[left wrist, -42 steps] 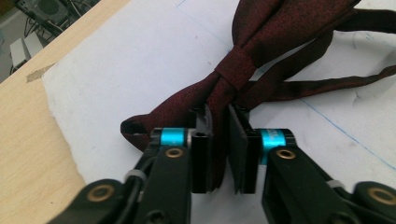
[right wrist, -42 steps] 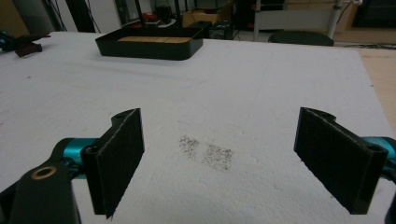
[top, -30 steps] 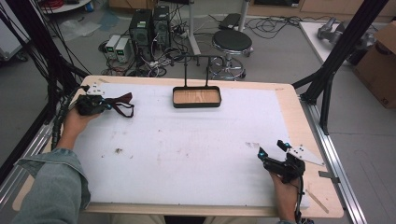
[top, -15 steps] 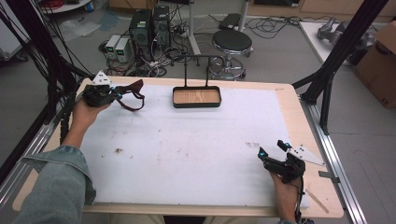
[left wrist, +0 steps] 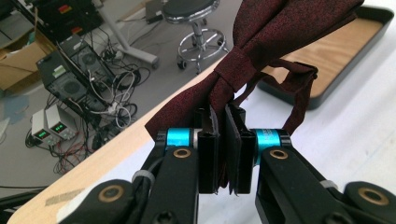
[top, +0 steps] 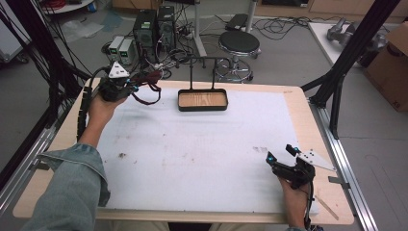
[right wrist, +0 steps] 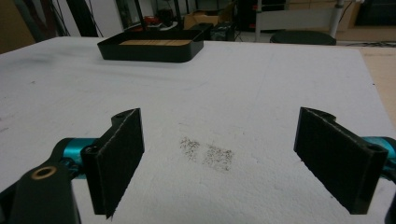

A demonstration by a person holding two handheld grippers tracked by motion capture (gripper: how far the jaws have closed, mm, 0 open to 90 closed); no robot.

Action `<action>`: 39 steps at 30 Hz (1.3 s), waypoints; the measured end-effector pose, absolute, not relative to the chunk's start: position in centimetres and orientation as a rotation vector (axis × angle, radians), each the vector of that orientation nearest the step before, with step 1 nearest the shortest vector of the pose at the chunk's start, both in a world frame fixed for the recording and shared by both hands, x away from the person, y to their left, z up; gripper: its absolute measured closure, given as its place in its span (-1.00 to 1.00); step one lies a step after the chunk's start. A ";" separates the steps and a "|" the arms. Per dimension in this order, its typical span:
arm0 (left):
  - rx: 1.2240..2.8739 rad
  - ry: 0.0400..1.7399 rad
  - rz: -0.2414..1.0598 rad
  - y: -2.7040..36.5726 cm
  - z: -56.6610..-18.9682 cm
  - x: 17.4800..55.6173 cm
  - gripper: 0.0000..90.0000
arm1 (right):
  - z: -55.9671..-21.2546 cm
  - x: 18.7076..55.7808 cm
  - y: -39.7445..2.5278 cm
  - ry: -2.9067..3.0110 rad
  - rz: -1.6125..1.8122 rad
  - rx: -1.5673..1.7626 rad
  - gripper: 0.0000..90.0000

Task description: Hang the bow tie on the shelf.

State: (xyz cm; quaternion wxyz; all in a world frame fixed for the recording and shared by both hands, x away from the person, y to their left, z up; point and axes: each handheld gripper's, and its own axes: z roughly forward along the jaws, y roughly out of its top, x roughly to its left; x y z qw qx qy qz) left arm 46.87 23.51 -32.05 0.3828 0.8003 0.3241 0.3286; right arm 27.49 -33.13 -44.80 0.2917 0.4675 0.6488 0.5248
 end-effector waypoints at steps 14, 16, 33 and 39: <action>1.938 0.896 0.807 20.3 -31.0 48.3 0.86 | -44.8 27.5 -33.2 1.729 1.405 1.252 -0.66; 1.932 0.893 0.797 19.6 -30.7 48.4 0.86 | -44.8 27.5 -33.2 1.729 1.406 1.254 -0.66; 1.849 0.932 0.745 16.3 -30.1 49.7 0.86 | -44.8 27.6 -33.3 1.729 1.409 1.255 -0.67; 1.823 0.968 0.742 16.0 -30.8 50.4 0.86 | -44.8 27.6 -33.3 1.727 1.414 1.260 -0.66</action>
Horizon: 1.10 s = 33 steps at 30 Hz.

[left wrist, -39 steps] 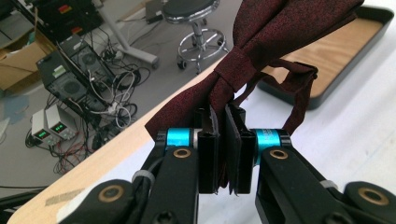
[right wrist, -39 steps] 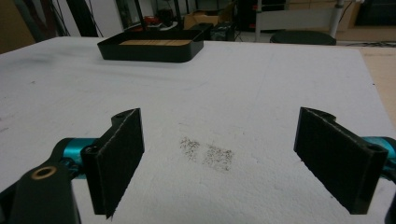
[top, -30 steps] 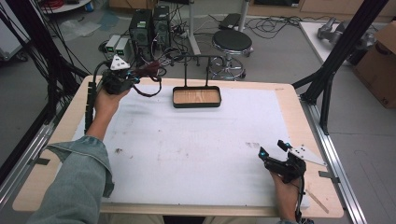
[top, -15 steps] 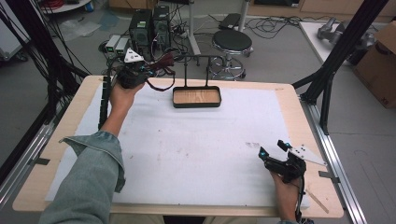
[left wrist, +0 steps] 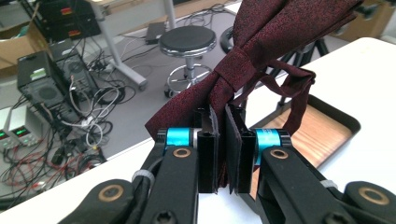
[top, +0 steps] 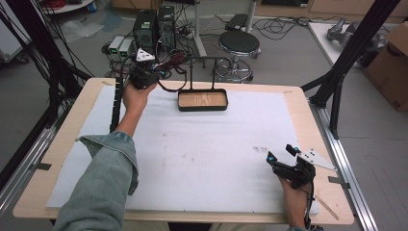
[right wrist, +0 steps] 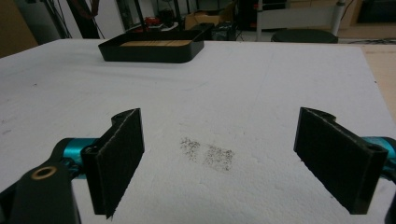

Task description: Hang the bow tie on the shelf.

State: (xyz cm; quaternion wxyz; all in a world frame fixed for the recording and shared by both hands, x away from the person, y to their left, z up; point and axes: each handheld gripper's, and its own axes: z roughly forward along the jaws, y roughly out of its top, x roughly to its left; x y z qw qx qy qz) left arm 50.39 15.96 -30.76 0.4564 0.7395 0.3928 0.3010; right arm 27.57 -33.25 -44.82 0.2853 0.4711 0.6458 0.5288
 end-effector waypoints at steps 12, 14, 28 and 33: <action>1.824 0.987 0.773 15.9 -30.8 51.0 0.86 | -44.8 27.6 -33.3 1.728 1.417 1.259 -0.66; 1.825 0.992 0.778 15.9 -30.9 51.1 0.86 | -44.8 27.6 -33.3 1.731 1.418 1.263 -0.67; 1.842 1.023 0.755 15.5 -32.3 52.2 0.85 | -44.8 27.6 -33.3 1.732 1.417 1.263 -0.67; 1.847 1.036 0.756 15.9 -32.7 52.2 0.84 | -44.8 27.6 -33.3 1.733 1.419 1.265 -0.67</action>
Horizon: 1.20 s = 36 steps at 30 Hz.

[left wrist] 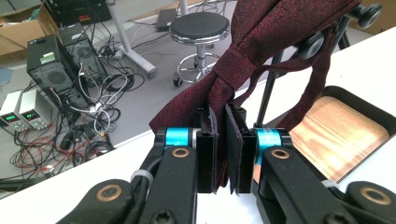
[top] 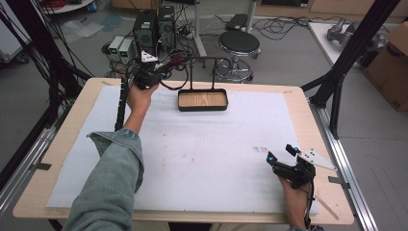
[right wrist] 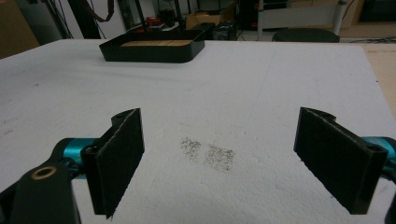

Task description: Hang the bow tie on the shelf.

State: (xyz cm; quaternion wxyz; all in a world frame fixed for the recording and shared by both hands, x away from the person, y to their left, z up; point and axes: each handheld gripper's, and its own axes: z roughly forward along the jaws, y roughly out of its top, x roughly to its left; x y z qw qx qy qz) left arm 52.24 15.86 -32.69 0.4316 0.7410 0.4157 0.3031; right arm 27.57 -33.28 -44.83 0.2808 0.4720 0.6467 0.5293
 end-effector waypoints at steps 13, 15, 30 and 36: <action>1.883 1.063 0.715 16.4 -34.3 52.2 0.78 | -44.8 27.6 -33.3 1.732 1.419 1.265 -0.66; 1.885 1.063 0.711 16.3 -34.5 52.2 0.76 | -44.8 27.6 -33.3 1.732 1.419 1.266 -0.66; 1.899 1.060 0.717 16.3 -34.5 52.1 0.43 | -44.8 27.6 -33.3 1.729 1.415 1.262 -0.67; 1.897 1.043 0.716 16.8 -33.8 51.7 0.36 | -44.8 27.6 -33.3 1.728 1.417 1.261 -0.66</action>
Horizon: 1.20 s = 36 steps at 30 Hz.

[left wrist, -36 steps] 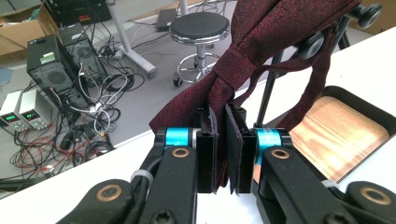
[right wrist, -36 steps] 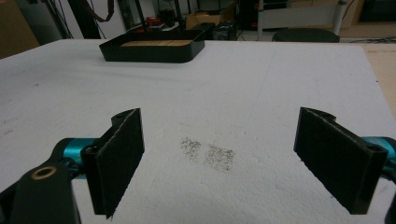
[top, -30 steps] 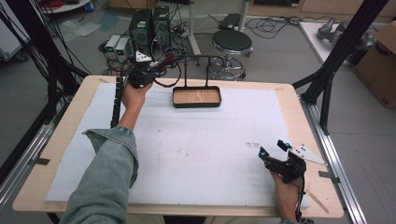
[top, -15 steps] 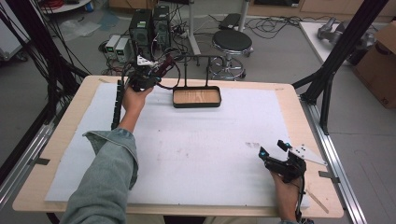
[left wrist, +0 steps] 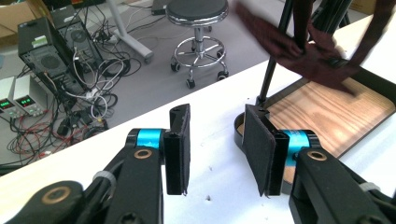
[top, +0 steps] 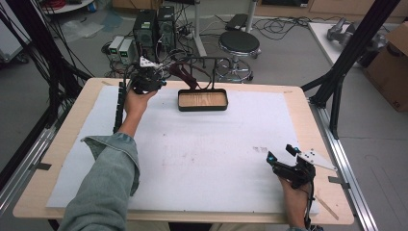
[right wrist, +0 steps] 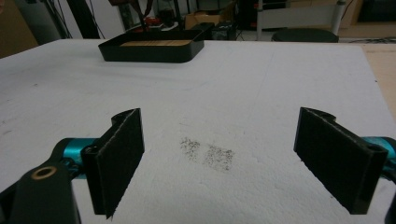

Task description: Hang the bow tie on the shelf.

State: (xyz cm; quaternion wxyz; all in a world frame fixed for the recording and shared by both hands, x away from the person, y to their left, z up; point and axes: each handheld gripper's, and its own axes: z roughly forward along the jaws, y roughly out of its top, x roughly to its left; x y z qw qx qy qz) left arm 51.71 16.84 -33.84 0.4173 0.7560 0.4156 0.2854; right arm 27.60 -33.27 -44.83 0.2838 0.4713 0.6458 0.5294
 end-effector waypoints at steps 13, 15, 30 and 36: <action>1.831 0.885 0.674 19.3 -31.5 48.3 0.25 | -44.8 27.6 -33.3 1.725 1.413 1.261 -0.66; 1.817 0.868 0.664 19.7 -31.1 47.7 0.22 | -44.8 27.6 -33.2 1.725 1.409 1.266 -0.66; 1.688 0.805 0.640 23.7 -28.4 41.9 -0.05 | -44.8 27.6 -33.3 1.721 1.410 1.261 -0.67; 1.658 0.800 0.648 25.4 -28.2 39.7 -0.12 | -44.8 27.5 -33.2 1.720 1.406 1.262 -0.67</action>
